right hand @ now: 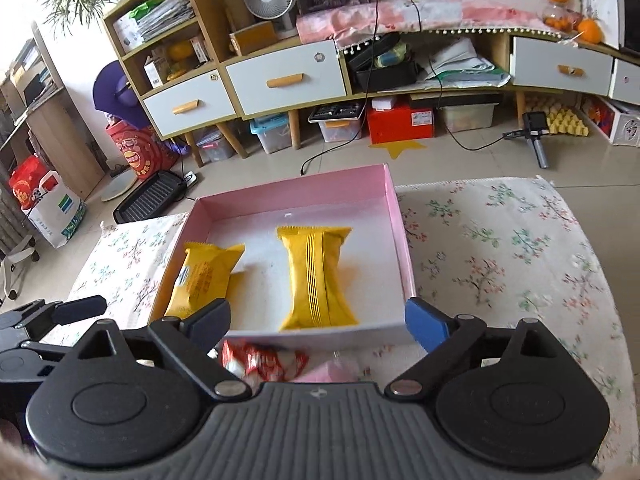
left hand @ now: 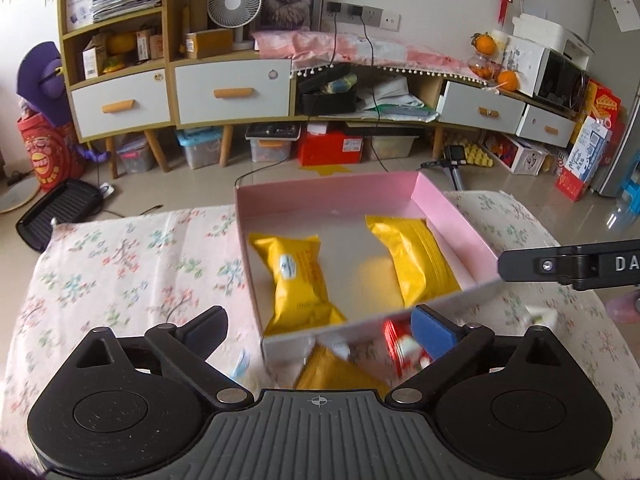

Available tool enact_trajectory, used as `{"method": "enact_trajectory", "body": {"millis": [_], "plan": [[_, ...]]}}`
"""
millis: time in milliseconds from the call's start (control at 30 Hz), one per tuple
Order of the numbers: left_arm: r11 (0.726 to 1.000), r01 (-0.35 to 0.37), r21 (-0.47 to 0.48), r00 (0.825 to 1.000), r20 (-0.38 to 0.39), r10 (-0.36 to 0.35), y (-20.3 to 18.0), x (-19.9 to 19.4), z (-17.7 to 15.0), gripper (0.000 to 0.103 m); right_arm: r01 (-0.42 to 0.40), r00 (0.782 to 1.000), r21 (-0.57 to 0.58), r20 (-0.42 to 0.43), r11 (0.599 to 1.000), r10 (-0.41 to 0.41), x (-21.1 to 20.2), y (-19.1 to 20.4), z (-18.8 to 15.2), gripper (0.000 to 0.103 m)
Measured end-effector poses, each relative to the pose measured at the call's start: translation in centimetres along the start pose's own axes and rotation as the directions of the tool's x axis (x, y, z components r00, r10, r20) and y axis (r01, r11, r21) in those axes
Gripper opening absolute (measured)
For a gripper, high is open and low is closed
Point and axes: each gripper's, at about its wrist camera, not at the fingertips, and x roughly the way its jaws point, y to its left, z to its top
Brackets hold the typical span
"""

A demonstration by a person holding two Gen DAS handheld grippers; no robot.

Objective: Organize snacks
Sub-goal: 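Open both tools to release the packs and withdraw, then grasp a white pecan bag with the left tool while the right tool grasps a white bag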

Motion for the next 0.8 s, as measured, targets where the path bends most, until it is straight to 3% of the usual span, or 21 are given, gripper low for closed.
{"method": "enact_trajectory", "body": {"millis": [233, 633, 800], "plan": [[0.999, -0.019, 0.032, 0.999, -0.044, 0.020, -0.6, -3.0, -2.6, 0.101, 0.011, 1.000, -0.047, 0.026, 0.999, -0.010, -2.6, 0.3, -2.1, 0.102], [1.000, 0.003, 0.028, 0.996, -0.087, 0.000, -1.2, -6.8, -7.3, 0.101, 0.021, 0.998, -0.055, 0.055, 0.998, -0.018, -4.1, -0.1, -5.4, 0.103], [1.000, 0.023, -0.016, 0.992, -0.123, -0.025, -0.6, -6.8, -9.7, 0.101, 0.012, 0.998, -0.075, 0.061, 0.997, -0.008, -4.0, -0.5, -7.4, 0.103]]}}
